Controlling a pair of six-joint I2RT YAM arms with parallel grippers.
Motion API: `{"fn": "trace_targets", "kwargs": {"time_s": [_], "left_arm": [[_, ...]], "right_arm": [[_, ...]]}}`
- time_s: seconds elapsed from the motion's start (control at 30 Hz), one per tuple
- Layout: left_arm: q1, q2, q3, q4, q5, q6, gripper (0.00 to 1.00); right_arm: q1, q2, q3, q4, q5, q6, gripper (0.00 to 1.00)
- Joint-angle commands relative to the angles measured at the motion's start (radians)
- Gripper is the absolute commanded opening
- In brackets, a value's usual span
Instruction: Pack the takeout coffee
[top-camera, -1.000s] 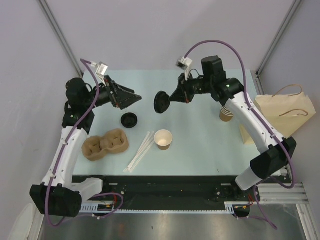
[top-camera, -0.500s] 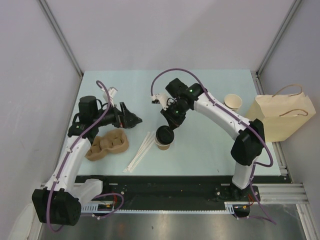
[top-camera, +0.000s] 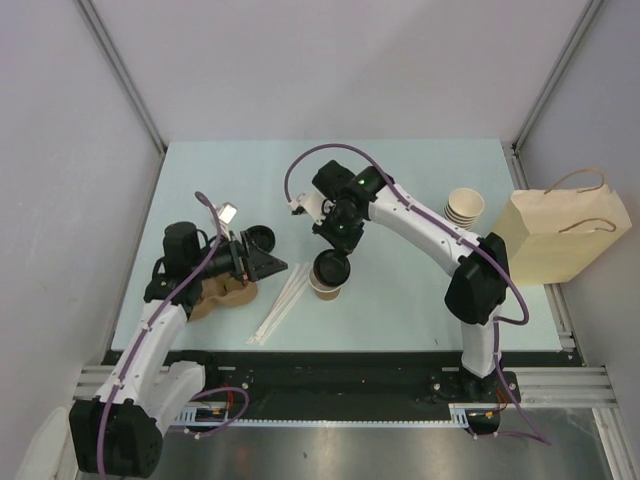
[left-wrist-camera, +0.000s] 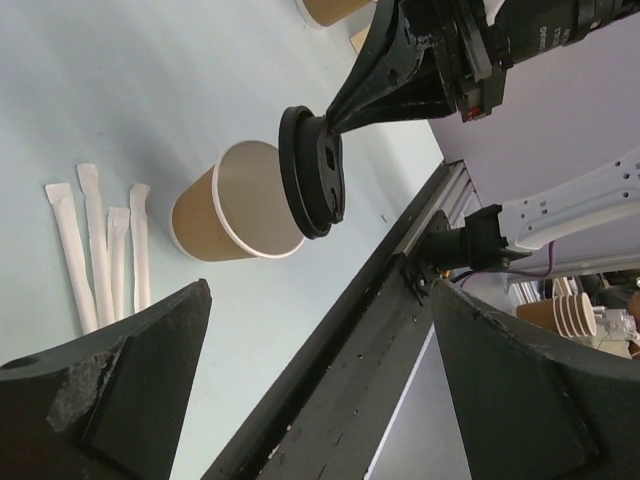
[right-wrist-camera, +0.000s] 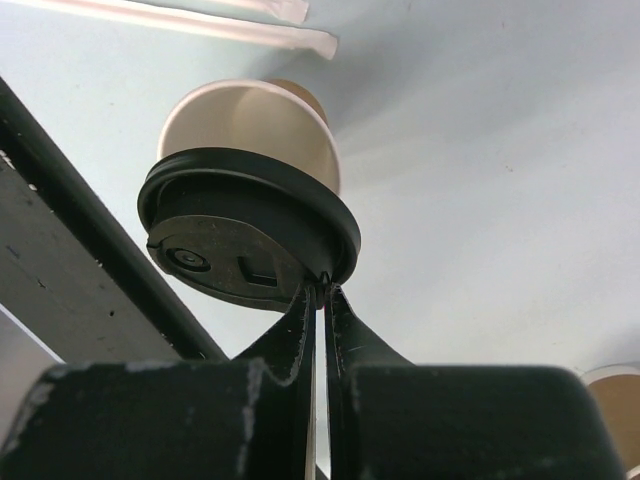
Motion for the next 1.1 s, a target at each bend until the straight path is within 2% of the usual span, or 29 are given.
{"fn": "trace_targets", "kwargs": {"time_s": [0.0,0.13,0.2,0.27,0.4,0.8,0.87,1.0,1.07], "left_arm": [[0.002,-0.024,-0.038,0.083,0.038,-0.044,0.94],[-0.004,-0.008,-0.095,0.159,0.064,-0.104,0.84],[-0.018,0.002,-0.107,0.184,0.049,-0.117,0.74],[-0.048,0.012,-0.106,0.19,0.036,-0.107,0.71],[-0.087,0.032,-0.104,0.19,0.016,-0.095,0.7],[-0.095,0.123,-0.088,0.185,-0.021,-0.095,0.69],[-0.098,0.16,-0.08,0.195,-0.016,-0.112,0.66],[-0.121,0.204,-0.097,0.359,0.024,-0.166,0.62],[-0.13,0.216,-0.113,0.434,0.032,-0.209,0.66]], "right_arm": [[0.011,0.015,0.064,-0.039,0.034,-0.039,0.0],[0.034,0.029,0.061,-0.047,0.039,-0.048,0.0],[0.042,0.04,0.061,-0.049,0.042,-0.053,0.0],[0.048,0.046,0.064,-0.049,0.043,-0.054,0.0],[0.056,0.063,0.075,-0.049,0.042,-0.056,0.0],[0.063,0.081,0.1,-0.047,0.042,-0.063,0.0],[0.065,0.08,0.098,-0.046,0.046,-0.062,0.0],[0.063,0.086,0.098,-0.044,0.054,-0.065,0.0],[0.065,0.092,0.1,-0.046,0.057,-0.066,0.0]]}}
